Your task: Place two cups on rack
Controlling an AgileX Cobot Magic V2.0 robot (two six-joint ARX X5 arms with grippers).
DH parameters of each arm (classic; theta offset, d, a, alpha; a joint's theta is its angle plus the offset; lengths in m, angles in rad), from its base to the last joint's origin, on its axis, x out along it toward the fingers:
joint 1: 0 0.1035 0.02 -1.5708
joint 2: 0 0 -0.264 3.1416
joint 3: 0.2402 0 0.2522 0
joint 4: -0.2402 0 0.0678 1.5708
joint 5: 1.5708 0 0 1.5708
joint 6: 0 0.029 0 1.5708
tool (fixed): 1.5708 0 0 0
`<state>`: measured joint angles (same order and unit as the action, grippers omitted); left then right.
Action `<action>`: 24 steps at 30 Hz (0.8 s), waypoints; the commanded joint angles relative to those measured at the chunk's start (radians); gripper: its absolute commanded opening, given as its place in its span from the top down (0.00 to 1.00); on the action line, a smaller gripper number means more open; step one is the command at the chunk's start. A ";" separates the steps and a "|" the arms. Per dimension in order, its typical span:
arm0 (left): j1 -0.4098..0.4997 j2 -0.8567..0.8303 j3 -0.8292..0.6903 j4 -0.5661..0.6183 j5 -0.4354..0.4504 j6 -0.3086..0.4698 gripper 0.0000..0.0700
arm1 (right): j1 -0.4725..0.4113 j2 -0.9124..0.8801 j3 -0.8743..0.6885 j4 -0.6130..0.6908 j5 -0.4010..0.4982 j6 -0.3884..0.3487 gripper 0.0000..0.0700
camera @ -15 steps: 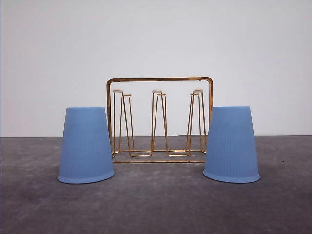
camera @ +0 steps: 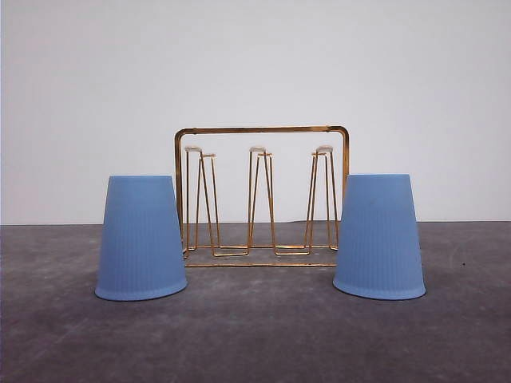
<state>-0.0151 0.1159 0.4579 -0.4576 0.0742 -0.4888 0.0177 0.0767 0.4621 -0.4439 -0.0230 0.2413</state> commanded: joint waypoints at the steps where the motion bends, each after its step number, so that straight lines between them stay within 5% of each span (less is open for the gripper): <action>1: 0.000 0.048 0.087 -0.132 -0.001 0.037 1.00 | -0.001 0.036 0.067 -0.084 -0.008 0.006 1.00; 6: 0.000 0.187 0.243 -0.339 0.072 0.122 1.00 | 0.000 0.157 0.192 -0.278 -0.117 -0.038 1.00; 11: 0.000 0.326 0.309 -0.416 0.227 0.251 1.00 | 0.002 0.254 0.207 -0.304 -0.250 -0.143 0.99; 17: -0.091 0.421 0.327 -0.375 0.259 0.371 0.99 | 0.089 0.283 0.207 -0.284 -0.231 -0.246 0.99; 22: -0.236 0.464 0.327 -0.302 0.237 0.573 0.93 | 0.173 0.283 0.207 -0.283 -0.175 -0.351 0.99; 24: -0.277 0.475 0.327 -0.282 0.237 0.667 0.77 | 0.186 0.283 0.207 -0.282 -0.172 -0.366 0.87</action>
<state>-0.2813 0.5827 0.7658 -0.7523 0.3145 0.0394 0.1995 0.3580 0.6598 -0.7360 -0.2016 -0.0842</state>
